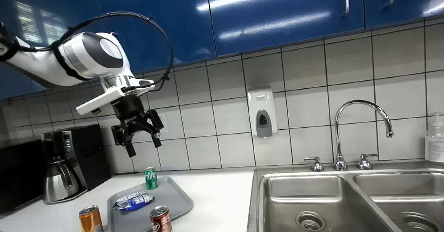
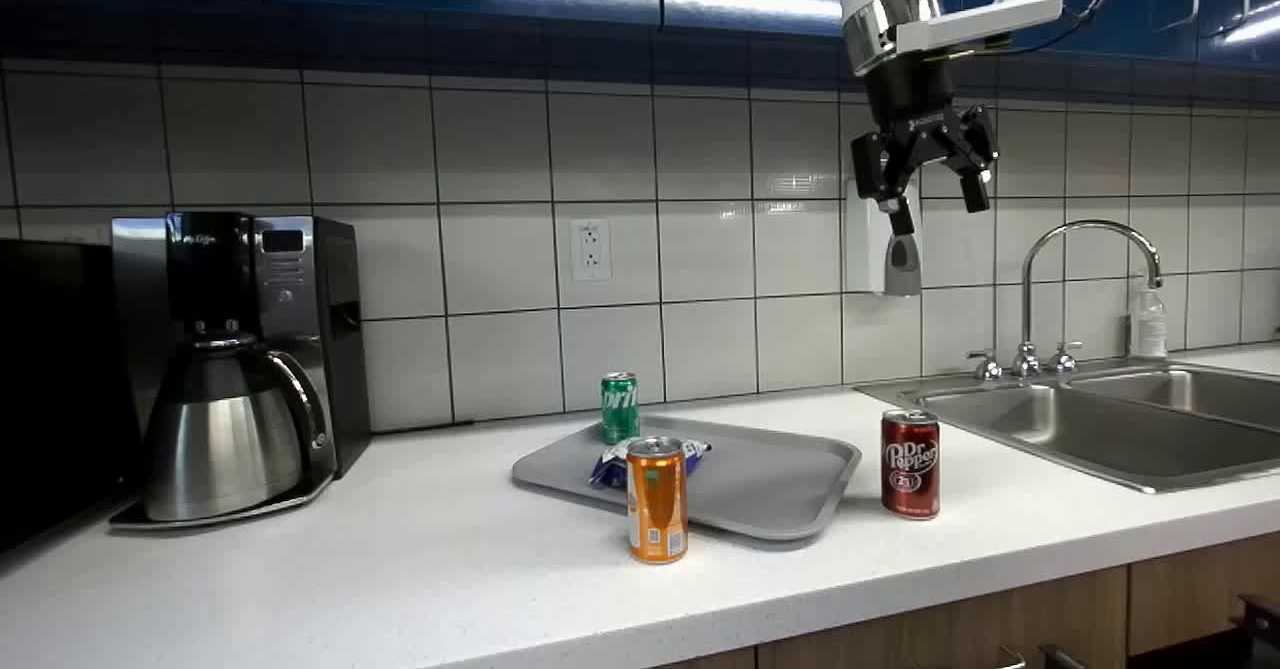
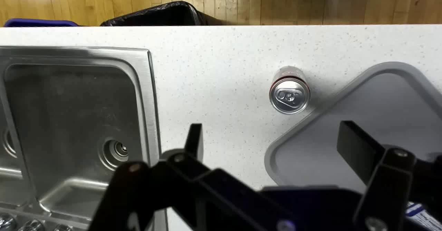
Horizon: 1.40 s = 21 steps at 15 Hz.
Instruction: Move the soda cans on the table onto the tray
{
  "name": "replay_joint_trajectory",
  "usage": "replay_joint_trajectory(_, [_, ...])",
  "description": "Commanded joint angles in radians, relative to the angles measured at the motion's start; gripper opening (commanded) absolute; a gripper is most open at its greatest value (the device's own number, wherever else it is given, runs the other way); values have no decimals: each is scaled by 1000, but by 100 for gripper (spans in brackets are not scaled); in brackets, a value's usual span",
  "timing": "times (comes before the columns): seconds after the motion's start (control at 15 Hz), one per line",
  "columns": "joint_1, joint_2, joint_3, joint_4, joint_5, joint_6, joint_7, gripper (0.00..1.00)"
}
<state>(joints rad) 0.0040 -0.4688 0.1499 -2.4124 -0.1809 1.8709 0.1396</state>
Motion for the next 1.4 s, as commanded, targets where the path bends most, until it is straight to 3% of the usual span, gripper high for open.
replay_joint_trajectory(0.0, [16,2,-14,2,-6,-3,6,100])
replay_joint_trajectory(0.53, [22,-11,-28,-27,-1,32,-17,100])
replay_joint_trajectory(1.0, [22,-17,-83,-189,11,276,-54,100])
replay_joint_trajectory(1.33, [20,18,-96,-258,7,369,-86,100])
